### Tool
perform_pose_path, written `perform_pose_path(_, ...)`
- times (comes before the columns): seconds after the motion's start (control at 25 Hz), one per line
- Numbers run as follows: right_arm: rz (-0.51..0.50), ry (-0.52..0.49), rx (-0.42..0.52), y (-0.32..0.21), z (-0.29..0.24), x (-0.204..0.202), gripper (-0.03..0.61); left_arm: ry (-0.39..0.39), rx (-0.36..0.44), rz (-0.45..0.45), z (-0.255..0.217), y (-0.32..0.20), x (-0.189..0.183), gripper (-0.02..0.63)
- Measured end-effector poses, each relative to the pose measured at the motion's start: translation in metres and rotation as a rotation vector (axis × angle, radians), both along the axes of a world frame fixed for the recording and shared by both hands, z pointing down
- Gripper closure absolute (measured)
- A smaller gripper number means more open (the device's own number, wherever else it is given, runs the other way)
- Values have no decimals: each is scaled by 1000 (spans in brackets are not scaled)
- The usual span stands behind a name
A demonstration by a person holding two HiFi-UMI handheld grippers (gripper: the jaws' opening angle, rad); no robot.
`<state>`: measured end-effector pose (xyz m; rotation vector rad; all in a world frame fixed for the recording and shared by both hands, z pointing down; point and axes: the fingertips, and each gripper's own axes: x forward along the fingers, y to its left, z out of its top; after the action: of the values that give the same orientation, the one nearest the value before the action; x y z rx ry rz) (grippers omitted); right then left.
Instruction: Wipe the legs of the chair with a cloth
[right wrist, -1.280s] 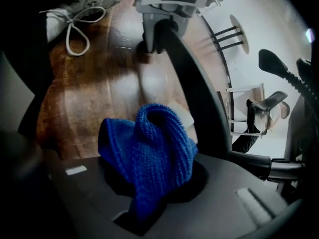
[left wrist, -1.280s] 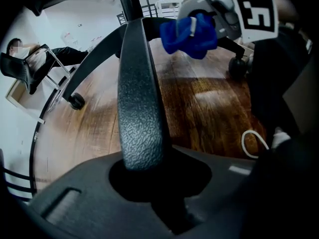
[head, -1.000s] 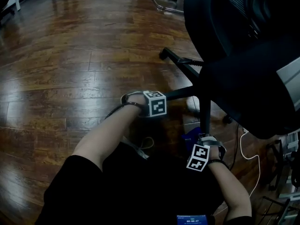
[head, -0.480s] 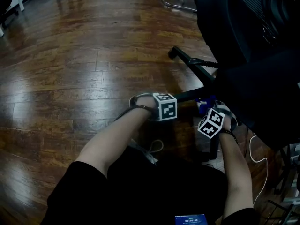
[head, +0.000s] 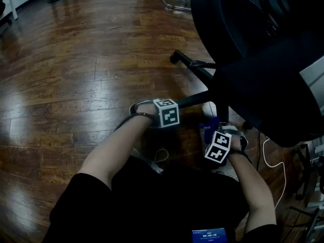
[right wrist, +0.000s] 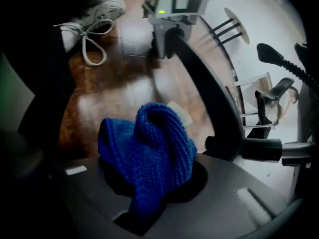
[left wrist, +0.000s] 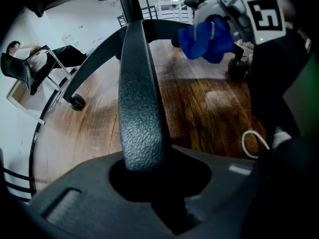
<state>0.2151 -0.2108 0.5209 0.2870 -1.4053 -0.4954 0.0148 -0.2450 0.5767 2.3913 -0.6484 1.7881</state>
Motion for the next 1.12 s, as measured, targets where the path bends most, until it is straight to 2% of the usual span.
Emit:
perform_pose_path(0.16, -44, 16, -152, 85, 19, 26, 499, -2, 0, -5, 0, 0, -1, 551)
perform_pose_path(0.28, -65, -13, -150, 101, 23, 34, 499, -3, 2, -7, 0, -1, -1, 551)
perform_pose_path(0.36, -32, -20, -150, 90, 21, 32, 500, -2, 5, -8, -1, -2, 0, 551)
perform_pose_path(0.44, -29, -24, -112, 66, 17, 25, 500, -4, 7, -11, -1, -2, 0, 551)
perform_pose_path(0.56, -27, -35, -4, 8, 5, 9, 502, -15, 4, -9, -1, -2, -1, 551)
perform_pose_path(0.72, 37, -84, 151, -78, -21, -15, 500, -22, 0, -1, -2, -1, 3, 551)
perform_pose_path(0.8, 59, -105, 209, -105, -30, -25, 500, -25, 1, 2, -2, 0, 3, 551)
perform_pose_path(0.96, 28, -69, 226, -102, -29, -27, 500, -26, 4, 9, -1, -1, 2, 551)
perform_pose_path(1.12, 2, -42, 153, -54, -15, -15, 500, -20, 6, 1, 0, -1, -1, 551)
